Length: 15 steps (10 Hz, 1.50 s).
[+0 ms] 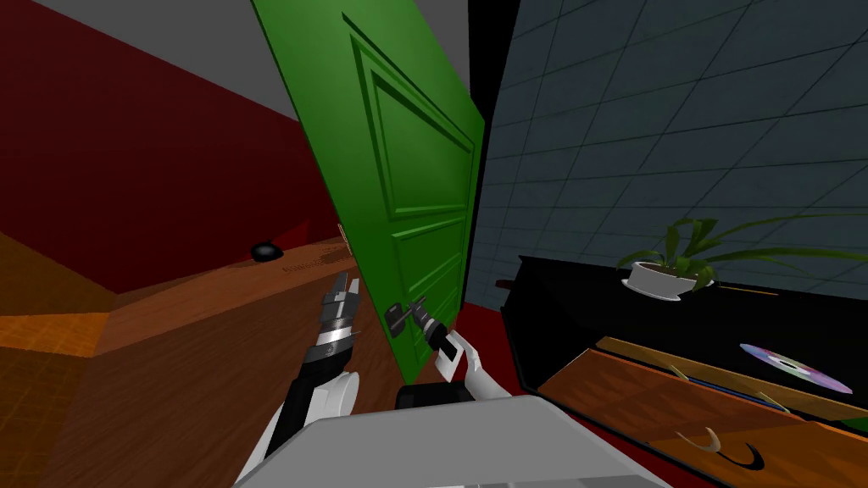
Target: Push the door open
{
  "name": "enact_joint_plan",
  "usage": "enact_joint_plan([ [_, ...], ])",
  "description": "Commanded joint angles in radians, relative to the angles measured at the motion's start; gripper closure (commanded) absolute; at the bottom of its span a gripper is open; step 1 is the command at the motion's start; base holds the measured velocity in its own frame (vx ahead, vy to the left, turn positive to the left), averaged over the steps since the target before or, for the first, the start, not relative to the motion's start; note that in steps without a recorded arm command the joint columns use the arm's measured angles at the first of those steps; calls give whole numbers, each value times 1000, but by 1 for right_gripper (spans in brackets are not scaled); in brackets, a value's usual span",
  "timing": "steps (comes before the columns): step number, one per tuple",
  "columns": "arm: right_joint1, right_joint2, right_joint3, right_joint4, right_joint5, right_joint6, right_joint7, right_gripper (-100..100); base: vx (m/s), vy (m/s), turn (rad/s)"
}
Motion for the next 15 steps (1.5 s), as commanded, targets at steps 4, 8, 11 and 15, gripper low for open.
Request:
enact_joint_plan([
  [4,15,37,-43,-5,52,6,-16,100,65,217,-146],
  [8,12,29,-82,3,60,6,-12,100,31,151,-101],
  [11,8,14,-113,11,52,6,0,100,52,186,-75],
  [15,3,23,-161,24,41,6,19,100,77,198,-61],
])
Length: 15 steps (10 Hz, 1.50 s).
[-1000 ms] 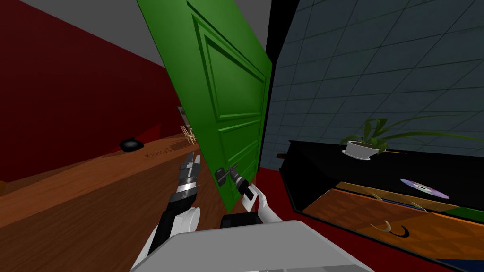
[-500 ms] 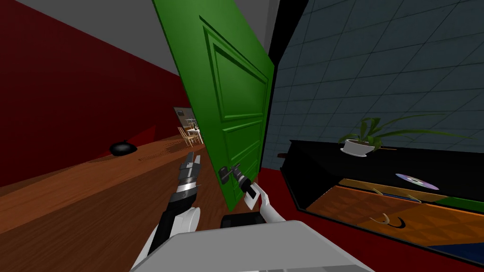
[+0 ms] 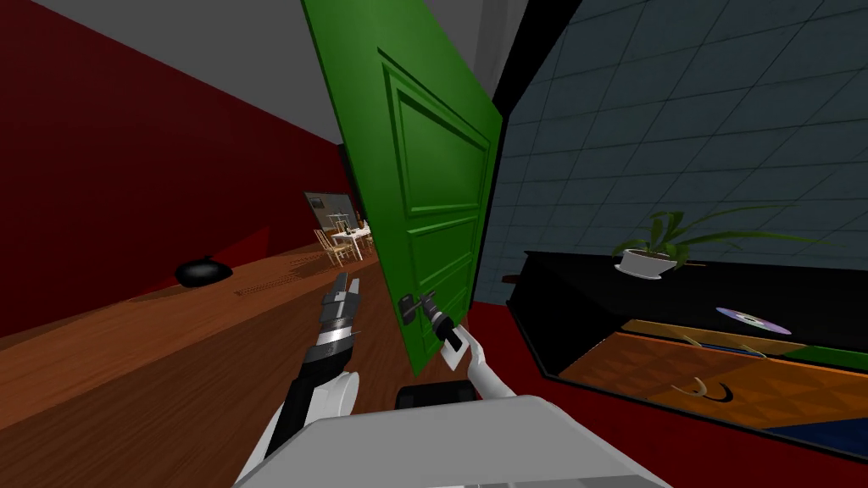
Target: Push the door open
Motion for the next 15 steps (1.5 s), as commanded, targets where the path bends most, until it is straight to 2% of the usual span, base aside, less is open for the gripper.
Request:
enact_joint_plan([
  [1,-2,13,-19,7,-3,-2,10,100,81,179,-64],
  [3,-5,41,-44,14,-9,-2,20,100,72,197,-77],
  [4,-7,31,-45,17,-9,-5,17,100,38,89,-51],
  [5,-14,9,-72,22,-15,-7,27,100,73,118,-41],
  [8,-19,-4,-101,30,-23,-7,38,100,73,173,-70],
  [10,-24,-2,-128,37,-29,-7,48,100,102,207,-75],
  [13,-30,20,-165,48,-39,-7,62,100,113,192,-69],
  [15,-34,53,-191,55,-45,-8,72,100,82,178,-89],
])
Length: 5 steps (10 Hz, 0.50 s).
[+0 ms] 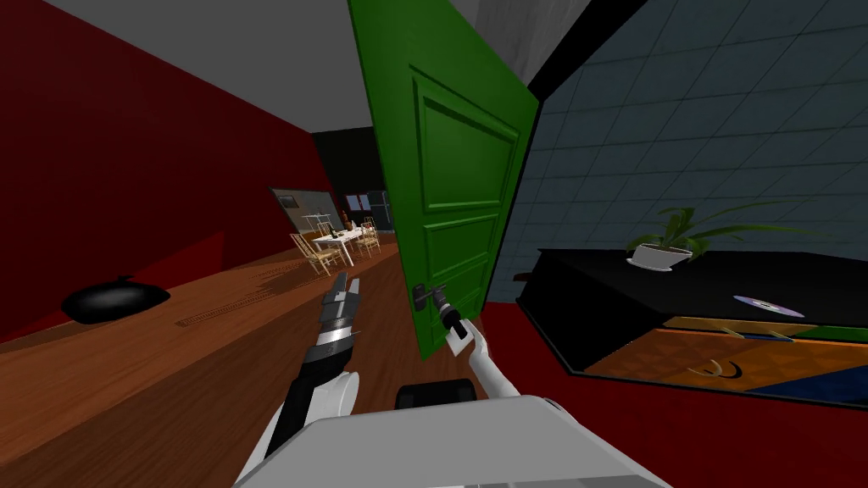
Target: Push the door open
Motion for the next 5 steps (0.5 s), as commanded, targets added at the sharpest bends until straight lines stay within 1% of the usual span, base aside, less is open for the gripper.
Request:
enact_joint_plan([
  [1,0,0,0,0,0,0,0,100,46,64,-48],
  [2,-4,-24,-23,2,-5,0,8,100,77,108,-58],
  [4,-6,-40,-46,6,-10,-1,15,100,133,195,-93],
  [5,-8,-43,-59,9,-13,-1,20,100,130,194,-55],
])
